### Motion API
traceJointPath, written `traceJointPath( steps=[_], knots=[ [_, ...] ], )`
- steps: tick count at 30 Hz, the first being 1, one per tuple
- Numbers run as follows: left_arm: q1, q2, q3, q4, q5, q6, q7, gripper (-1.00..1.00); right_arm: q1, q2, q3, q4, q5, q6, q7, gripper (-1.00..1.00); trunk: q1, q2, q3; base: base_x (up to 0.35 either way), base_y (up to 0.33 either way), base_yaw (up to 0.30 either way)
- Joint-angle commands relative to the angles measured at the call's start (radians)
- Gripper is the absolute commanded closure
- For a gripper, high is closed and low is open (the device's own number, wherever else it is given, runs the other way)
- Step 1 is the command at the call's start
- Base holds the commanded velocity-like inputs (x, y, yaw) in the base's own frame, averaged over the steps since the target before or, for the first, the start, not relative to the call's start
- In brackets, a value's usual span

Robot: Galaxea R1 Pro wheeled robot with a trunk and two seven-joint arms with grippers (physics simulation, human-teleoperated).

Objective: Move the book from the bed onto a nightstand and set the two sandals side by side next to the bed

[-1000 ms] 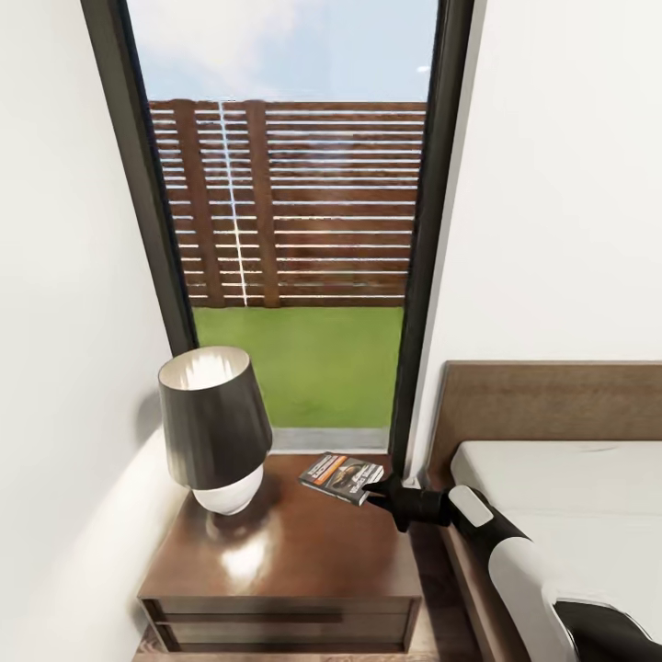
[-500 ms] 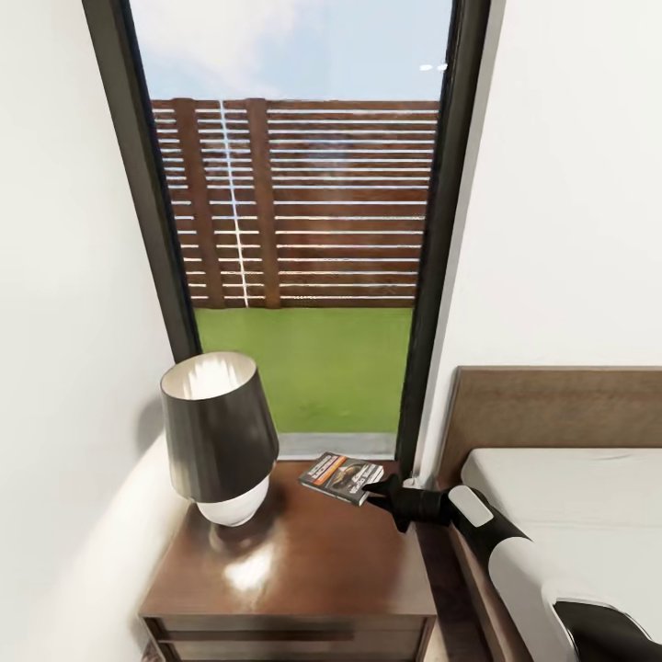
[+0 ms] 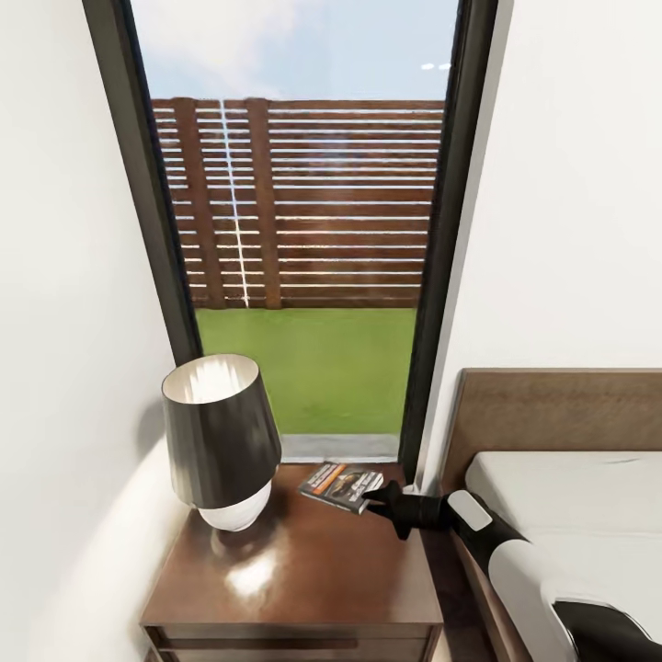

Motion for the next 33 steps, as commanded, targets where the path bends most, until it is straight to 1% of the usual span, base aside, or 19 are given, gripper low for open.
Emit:
traceJointPath(
  steps=[1,9,26,33],
  knots=[
    [-0.001,0.0,-0.002,0.001,0.003,0.0,-0.003,-1.0,-0.001,0.001,-0.009,0.007,0.007,0.005,0.005,1.0,0.0,0.0,-0.001,0.005,0.003,0.0],
    [0.0,0.001,-0.002,0.0,0.002,0.0,-0.005,-1.0,-0.001,0.0,-0.01,0.035,0.008,0.004,0.005,1.0,0.0,0.0,-0.001,0.001,0.001,0.0],
    [0.0,0.001,-0.002,0.0,0.002,0.0,-0.007,-1.0,-0.001,-0.001,-0.01,0.039,0.006,0.005,0.007,1.0,0.0,0.0,-0.001,0.0,0.0,0.0],
    [0.0,0.002,-0.002,0.0,0.002,0.001,-0.007,-1.0,-0.001,-0.001,-0.01,0.038,0.005,0.004,0.007,1.0,0.027,-0.049,-0.023,0.0,0.0,0.0]
  ],
)
